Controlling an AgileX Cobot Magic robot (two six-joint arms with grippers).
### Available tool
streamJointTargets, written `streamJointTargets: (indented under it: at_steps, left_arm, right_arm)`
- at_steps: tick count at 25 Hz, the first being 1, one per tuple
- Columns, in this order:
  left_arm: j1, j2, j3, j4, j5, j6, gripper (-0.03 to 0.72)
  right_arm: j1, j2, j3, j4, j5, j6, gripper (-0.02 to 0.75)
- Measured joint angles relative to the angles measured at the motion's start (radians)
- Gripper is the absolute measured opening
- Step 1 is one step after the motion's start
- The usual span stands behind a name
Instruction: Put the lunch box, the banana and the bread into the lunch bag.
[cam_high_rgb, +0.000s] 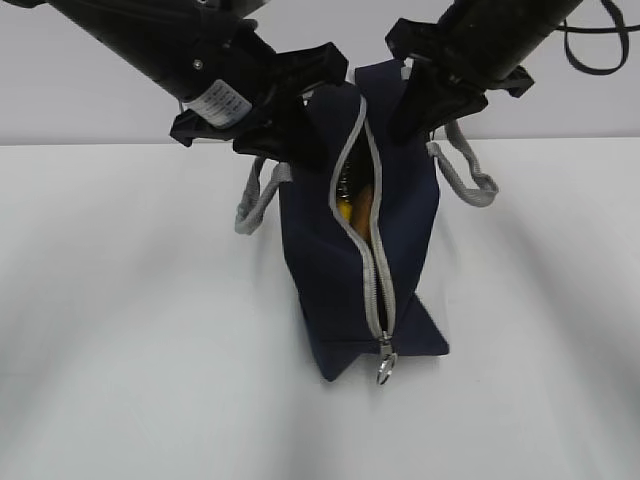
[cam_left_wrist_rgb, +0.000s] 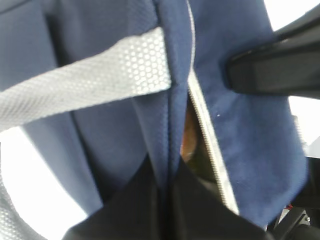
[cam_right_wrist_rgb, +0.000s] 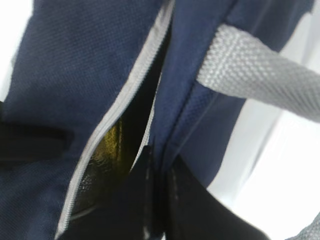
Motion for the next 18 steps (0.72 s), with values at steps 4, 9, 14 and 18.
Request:
streamJointTargets:
  at_steps: [4,9,14,18]
  left_arm:
    - [-0.018,0.000,0.000,-0.034,-0.034,0.000,-0.003]
    - [-0.019,0.000,0.000,-0.038,-0.067,0.000,-0.003]
    - [-0.019,0.013,0.000,-0.035,-0.109,0.000,-0.003]
    - [-0.019,0.038,0.000,-0.043,-0.121,0.000,-0.003]
  right_arm:
    - [0.000,-0.030,0.000,-0.049,0.010,0.029,-0.008]
    - [0.000,-0.031,0.002,-0.087,0.010,0.039,-0.008]
    - [0.000,-0.027,0.003,-0.114,0.006,0.052,-0.008]
    - [0.000,-0.025,0.003,-0.119,0.006,0.054,-0.008]
